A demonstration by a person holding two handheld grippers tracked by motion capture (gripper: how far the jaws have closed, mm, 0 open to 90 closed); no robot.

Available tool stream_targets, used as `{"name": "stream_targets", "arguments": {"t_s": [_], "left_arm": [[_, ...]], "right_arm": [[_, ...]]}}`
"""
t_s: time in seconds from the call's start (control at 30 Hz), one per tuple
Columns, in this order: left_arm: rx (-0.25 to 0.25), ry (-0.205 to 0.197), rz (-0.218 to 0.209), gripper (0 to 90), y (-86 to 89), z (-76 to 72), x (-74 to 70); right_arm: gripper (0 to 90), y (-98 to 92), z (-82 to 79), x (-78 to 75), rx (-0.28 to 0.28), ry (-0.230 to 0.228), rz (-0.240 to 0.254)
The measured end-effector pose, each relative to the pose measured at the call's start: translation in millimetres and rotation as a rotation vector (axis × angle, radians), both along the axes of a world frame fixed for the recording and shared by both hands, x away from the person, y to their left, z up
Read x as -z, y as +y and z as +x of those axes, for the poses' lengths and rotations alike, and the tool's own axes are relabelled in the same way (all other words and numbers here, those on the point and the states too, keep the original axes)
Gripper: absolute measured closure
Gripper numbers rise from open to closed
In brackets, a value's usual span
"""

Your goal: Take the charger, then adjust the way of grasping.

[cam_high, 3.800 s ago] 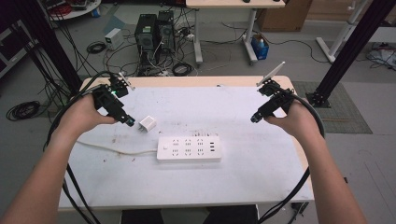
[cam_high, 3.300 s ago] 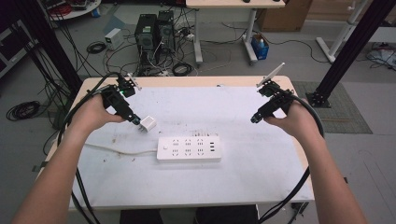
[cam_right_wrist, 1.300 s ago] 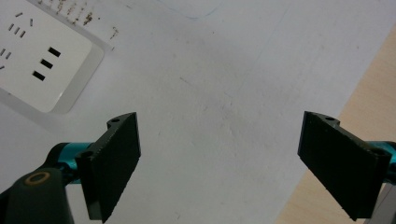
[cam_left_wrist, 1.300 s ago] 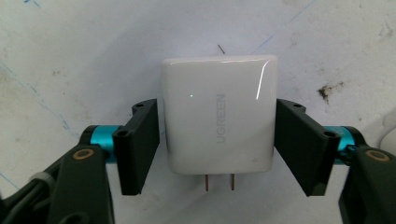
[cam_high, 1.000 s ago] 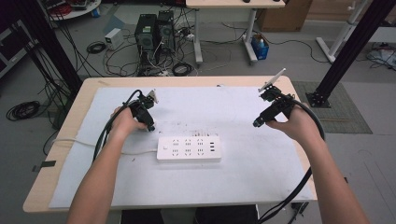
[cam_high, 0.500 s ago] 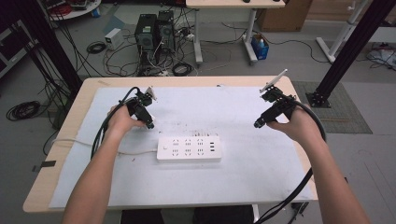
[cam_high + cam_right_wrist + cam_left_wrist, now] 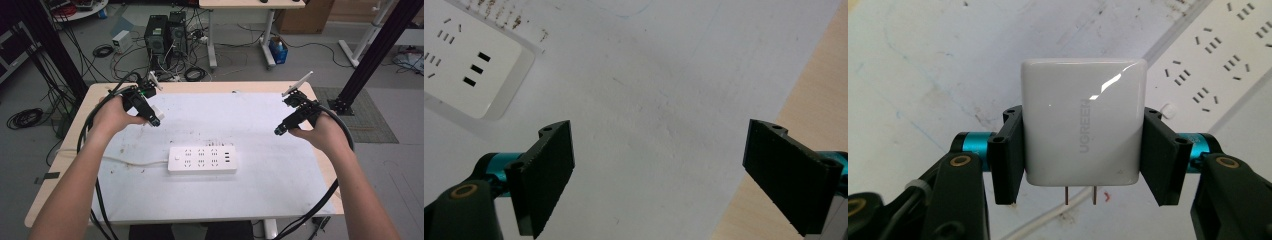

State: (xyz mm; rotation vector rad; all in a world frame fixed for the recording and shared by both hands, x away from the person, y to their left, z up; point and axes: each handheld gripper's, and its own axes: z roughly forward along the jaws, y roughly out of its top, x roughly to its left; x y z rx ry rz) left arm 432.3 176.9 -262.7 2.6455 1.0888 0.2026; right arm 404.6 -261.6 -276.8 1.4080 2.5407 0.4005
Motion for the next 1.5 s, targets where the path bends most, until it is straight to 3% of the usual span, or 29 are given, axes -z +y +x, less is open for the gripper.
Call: {"name": "stream_targets", "arguments": {"t_s": [0.1, 0.27, 0.4, 0.53, 0.63, 0.83, 0.9, 1.0, 1.07, 1.23, 1.5], "left_arm": [[0.005, -0.004, 0.014, 42.4, 1.0, -3.0, -6.7], [0.011, -0.02, 0.001, 42.4, -0.2, -8.3, -7.3], [0.069, -0.034, -0.026, 42.5, -3.6, -11.9, -5.8], [0.125, -0.066, -0.088, 42.5, -10.2, -14.0, -3.2], [0.205, -0.085, -0.13, 42.5, -18.5, -16.0, 0.2], [0.329, -0.128, -0.219, 42.5, -41.9, -20.7, 7.1], [0.374, -0.143, -0.25, 42.5, -50.6, -22.5, 9.8], [0.432, -0.163, -0.302, 42.6, -65.0, -25.7, 14.3], [0.483, -0.19, -0.32, 42.6, -75.3, -28.8, 16.8], [0.581, -0.263, -0.343, 42.5, -100.2, -38.2, 22.4], [0.662, -0.323, -0.37, 42.6, -131.4, -47.5, 30.2]], "right_arm": [[12.6, -0.4, -0.6, -0.2, 0.004, 0.002, 0.001], [12.6, 0.7, -1.7, -1.1, 0.012, 0.007, 0.017], [12.6, 2.5, -4.0, -3.4, 0.033, 0.022, 0.061], [12.6, 1.9, -5.4, -7.9, 0.068, 0.046, 0.142], [12.7, 3.2, -5.8, -10.9, 0.096, 0.061, 0.185], [12.8, 13.1, -8.7, -14.3, 0.092, 0.099, 0.284], [18.7, 16.8, -9.4, -15.5, 0.086, 0.117, 0.326], [18.9, 21.4, -9.5, -16.5, 0.08, 0.128, 0.368], [23.4, 24.2, -8.9, -15.8, 0.078, 0.155, 0.414], [25.0, 33.3, -7.8, -11.7, 0.064, 0.216, 0.538], [25.1, 55.3, -6.2, -6.3, 0.034, 0.277, 0.67]]}}
